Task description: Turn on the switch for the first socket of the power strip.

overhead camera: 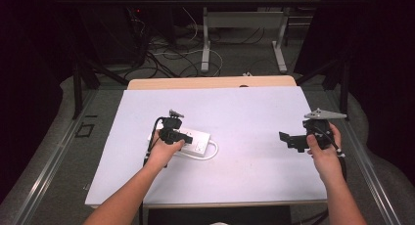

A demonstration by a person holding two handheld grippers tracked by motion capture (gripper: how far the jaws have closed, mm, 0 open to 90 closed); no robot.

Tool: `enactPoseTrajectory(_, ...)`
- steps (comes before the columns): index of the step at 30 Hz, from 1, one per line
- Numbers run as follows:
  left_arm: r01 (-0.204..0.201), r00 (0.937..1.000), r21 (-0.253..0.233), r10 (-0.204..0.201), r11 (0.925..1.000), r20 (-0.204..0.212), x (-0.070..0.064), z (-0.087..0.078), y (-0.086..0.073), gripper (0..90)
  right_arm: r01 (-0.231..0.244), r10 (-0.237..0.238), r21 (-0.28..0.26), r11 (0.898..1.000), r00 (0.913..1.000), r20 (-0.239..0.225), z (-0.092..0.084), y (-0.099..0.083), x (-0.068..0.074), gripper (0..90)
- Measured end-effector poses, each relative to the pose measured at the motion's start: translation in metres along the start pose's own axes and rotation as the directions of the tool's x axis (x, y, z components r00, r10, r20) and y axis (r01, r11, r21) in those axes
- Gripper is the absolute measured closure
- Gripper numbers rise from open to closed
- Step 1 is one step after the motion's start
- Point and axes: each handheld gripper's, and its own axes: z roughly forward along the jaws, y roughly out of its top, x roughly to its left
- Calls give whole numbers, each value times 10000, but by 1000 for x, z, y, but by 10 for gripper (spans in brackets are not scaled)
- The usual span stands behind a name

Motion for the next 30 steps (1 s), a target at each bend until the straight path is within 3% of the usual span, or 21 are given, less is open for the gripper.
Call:
enactPoseTrajectory(7,-425,9991,-490,421,9979,-99,-1,-4,1,613,55,-55,-11,10000,10000,-81,2,0,0,0)
enactPoseTrajectory(17,-519,9986,-978,521,9939,4,2,-12,4,526,-14,14,23,10000,10000,-26,1,-1,0,0)
enactPoseTrajectory(26,-698,9972,-1635,645,9841,-374,1,-21,8,403,-21,22,66,10000,10000,-65,2,-1,0,0)
enactPoseTrajectory(30,-1065,9939,-2012,988,9737,-483,2,-25,11,368,-54,55,45,10000,10000,-71,2,-1,0,0)
